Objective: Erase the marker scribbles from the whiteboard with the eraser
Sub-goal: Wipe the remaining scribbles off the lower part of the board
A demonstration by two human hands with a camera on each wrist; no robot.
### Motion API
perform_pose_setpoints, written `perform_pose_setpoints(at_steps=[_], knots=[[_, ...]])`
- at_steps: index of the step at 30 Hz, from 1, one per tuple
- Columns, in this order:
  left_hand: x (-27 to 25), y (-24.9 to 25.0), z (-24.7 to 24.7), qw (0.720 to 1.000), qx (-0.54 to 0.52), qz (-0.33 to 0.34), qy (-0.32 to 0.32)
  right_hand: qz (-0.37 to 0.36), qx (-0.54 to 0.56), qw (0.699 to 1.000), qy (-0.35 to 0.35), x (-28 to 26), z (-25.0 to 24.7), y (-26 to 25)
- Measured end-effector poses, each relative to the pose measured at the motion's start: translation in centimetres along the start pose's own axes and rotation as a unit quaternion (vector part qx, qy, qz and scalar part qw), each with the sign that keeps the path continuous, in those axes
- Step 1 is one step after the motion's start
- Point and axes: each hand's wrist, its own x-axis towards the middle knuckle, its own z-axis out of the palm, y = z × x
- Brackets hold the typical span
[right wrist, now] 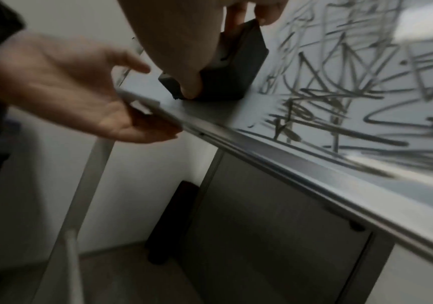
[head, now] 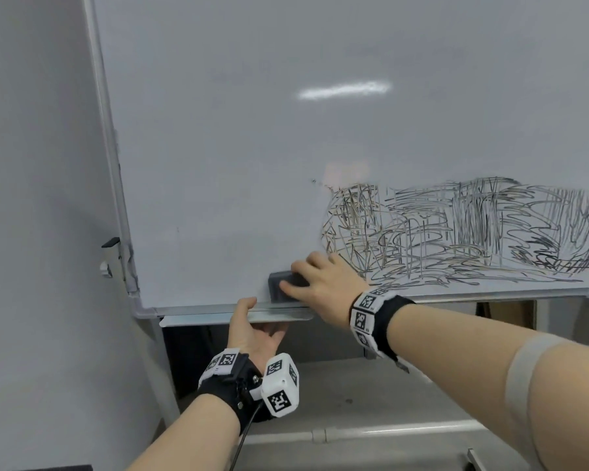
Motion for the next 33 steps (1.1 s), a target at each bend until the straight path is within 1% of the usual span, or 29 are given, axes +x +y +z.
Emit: perform_pose_setpoints(at_steps=[2, 3, 4, 6, 8, 9, 11, 13, 16, 19, 21, 22, 24, 26, 27, 28, 30, 31, 33], knots=[[0.0, 0.1, 0.0, 1.000, -0.002, 0.002, -0.002, -0.048, -0.019, 0.998, -0.023, 0.6, -0.4, 0.1], [0.0, 0.2, -0.1, 1.000, -0.005, 0.001, 0.001, -0.055, -0.028, 0.998, -0.017, 1.2, -1.0, 0.7], [0.0, 0.2, -0.1, 1.000, -0.010, -0.002, 0.005, -0.040, -0.033, 0.999, 0.002, 1.9, -1.8, 1.7], [0.0, 0.2, -0.1, 1.000, -0.013, -0.010, 0.010, 0.050, -0.023, 0.996, 0.065, 3.5, -3.7, 4.5], [-0.1, 0.4, -0.1, 1.000, -0.018, -0.015, 0.011, 0.143, 0.002, 0.982, 0.123, 5.0, -6.1, 7.6], [0.0, 0.5, -0.1, 0.999, -0.024, -0.016, 0.014, 0.172, 0.009, 0.975, 0.138, 5.4, -7.2, 8.9], [0.2, 0.8, -0.3, 0.999, -0.034, -0.015, 0.024, 0.199, 0.015, 0.969, 0.149, 5.9, -8.7, 10.9], [0.3, 1.0, -0.3, 0.998, -0.042, -0.013, 0.034, 0.198, 0.025, 0.968, 0.154, 5.6, -8.9, 11.3], [0.2, 1.2, 0.1, 0.998, -0.053, -0.018, 0.040, 0.171, 0.049, 0.974, 0.141, 4.1, -6.9, 9.4], [-0.2, 1.5, 0.3, 0.997, -0.051, -0.025, 0.043, 0.093, 0.047, 0.990, 0.096, 1.0, -3.5, 6.2], [-0.5, 1.6, 0.4, 0.998, -0.047, -0.031, 0.040, 0.051, 0.049, 0.996, 0.045, -1.3, -1.7, 4.2], [-0.6, 1.6, 0.3, 0.998, -0.045, -0.032, 0.043, 0.045, 0.053, 0.997, 0.027, -2.1, -1.0, 3.3], [-0.5, 1.6, 0.1, 0.997, -0.048, -0.029, 0.048, 0.043, 0.052, 0.998, 0.013, -3.2, -0.7, 2.4], [-0.5, 1.5, 0.1, 0.997, -0.050, -0.026, 0.050, 0.023, 0.030, 0.999, 0.012, -2.9, -1.3, 3.2], [-0.7, 1.4, 0.2, 0.997, -0.048, -0.026, 0.048, 0.024, 0.022, 0.999, 0.016, -2.5, -2.0, 4.2], [-0.8, 1.3, 0.4, 0.998, -0.045, -0.025, 0.046, 0.043, 0.023, 0.998, 0.034, -1.8, -3.0, 5.5], [-1.1, 1.0, 0.6, 0.998, -0.038, -0.025, 0.049, 0.120, 0.043, 0.987, 0.096, -0.2, -5.4, 8.6], [-1.2, 0.9, 0.7, 0.998, -0.036, -0.023, 0.052, 0.154, 0.049, 0.980, 0.116, 0.4, -6.8, 10.0], [-1.1, 0.8, 0.6, 0.998, -0.034, -0.019, 0.053, 0.190, 0.048, 0.974, 0.113, 1.1, -8.6, 12.1]])
